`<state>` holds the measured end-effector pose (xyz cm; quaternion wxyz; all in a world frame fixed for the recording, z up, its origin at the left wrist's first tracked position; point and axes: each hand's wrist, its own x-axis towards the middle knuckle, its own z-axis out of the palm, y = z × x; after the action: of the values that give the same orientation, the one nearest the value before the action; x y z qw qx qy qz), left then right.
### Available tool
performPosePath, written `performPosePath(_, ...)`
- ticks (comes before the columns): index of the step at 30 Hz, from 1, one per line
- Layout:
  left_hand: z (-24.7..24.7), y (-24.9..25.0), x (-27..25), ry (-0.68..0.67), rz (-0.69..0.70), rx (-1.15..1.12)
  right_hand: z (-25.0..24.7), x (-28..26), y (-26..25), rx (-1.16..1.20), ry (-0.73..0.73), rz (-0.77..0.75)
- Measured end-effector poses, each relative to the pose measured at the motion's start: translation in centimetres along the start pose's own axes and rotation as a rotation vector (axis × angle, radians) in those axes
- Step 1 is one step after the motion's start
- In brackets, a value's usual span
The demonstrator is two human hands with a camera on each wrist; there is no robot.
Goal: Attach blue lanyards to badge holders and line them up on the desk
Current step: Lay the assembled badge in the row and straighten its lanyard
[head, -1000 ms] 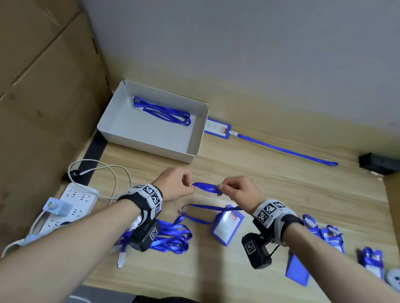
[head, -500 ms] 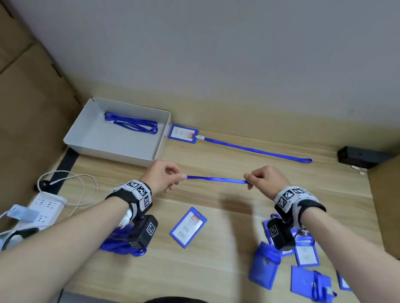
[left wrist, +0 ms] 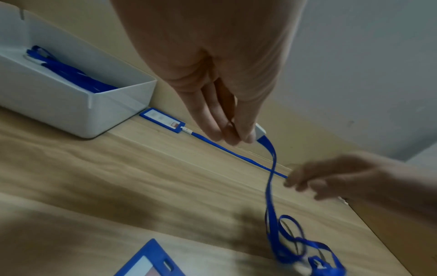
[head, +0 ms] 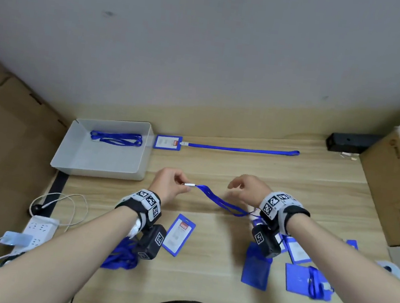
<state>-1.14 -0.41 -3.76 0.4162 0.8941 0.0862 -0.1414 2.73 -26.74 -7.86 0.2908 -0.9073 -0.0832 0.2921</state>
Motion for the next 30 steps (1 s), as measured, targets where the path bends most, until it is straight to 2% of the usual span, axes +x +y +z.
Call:
performPosePath(2, -0.1, 0.7, -0.1, -0.018, 0.046, 0.028, 0.3, 0.1, -1.6, 0.093, 0.045, -0.095)
performPosePath(5, -0.2, 1.2, -0.1, -0.063, 0.112, 0.050, 0.7, -0.4, -4.6, 0.243, 0.005, -0.187)
performPosePath(9, -0.5, 0.9, -0.2, -0.083, 0.158, 0.071, 1.6, -0.8, -6.7, 0.308, -0.100, -0.197)
performPosePath(13, -1.2, 0.5, -0.2, -0.087, 0.176, 0.051, 2.6, -1.3, -7.7, 0.470, -0.103, -0.156)
performPosePath(17, -1.9, 0.5, -0.4, -0.124, 0.156, 0.011, 2.4, -2.2, -8.8, 0.484, -0.109, -0.137)
performPosePath(19, -2.3, 0.6, -0.5, -0.171, 0.086, -0.086, 2.1, -2.4, -9.2, 0.459, -0.080, -0.168)
performPosePath(23, -2.9, 0.9, -0.4, -0.199, -0.069, -0.302, 1.7, -1.3, -8.7, 0.239, 0.007, -0.249)
performPosePath(26, -3.3, 1.0, -0.4, -0.173, -0.055, -0.377, 1.5, -1.4, -9.0, 0.162, 0.055, -0.253)
performPosePath(30, -3.6, 0.8, -0.5, -0.144, -0.004, -0.427, 1.6, -1.7, -9.9, 0.294, 0.066, -0.251)
